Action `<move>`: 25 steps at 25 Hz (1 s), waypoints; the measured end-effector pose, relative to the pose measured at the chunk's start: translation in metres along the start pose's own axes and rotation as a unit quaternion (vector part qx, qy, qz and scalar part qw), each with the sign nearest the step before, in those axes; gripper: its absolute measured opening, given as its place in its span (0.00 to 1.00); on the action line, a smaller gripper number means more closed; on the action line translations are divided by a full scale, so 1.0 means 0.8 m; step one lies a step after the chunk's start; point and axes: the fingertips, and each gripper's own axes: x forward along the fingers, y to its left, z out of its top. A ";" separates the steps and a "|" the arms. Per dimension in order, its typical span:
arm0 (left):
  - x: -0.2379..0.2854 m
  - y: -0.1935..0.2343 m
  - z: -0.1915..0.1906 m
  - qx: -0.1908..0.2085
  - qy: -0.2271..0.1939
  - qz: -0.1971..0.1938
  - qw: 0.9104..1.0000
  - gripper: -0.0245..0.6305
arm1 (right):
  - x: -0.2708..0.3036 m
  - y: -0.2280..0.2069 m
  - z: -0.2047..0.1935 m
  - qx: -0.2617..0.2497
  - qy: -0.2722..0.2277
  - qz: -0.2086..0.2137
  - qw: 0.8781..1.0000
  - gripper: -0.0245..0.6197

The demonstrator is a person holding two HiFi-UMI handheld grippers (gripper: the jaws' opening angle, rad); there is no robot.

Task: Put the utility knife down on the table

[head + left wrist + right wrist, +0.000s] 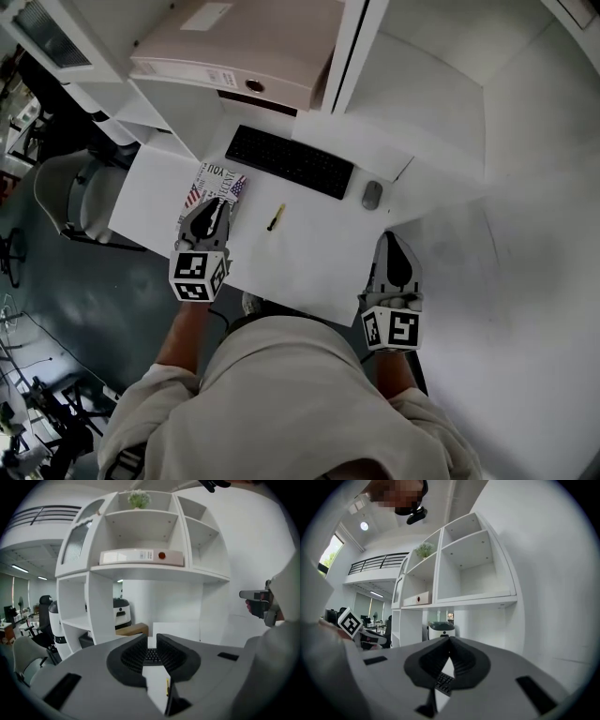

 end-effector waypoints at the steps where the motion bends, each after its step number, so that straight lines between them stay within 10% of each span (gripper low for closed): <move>1: -0.009 0.003 0.008 0.001 -0.010 0.004 1.000 0.13 | 0.001 0.005 0.003 -0.001 -0.003 0.004 1.000 0.04; 25: -0.173 0.047 0.091 0.007 -0.146 0.074 0.986 0.05 | -0.008 0.091 0.045 -0.029 -0.038 0.061 0.997 0.04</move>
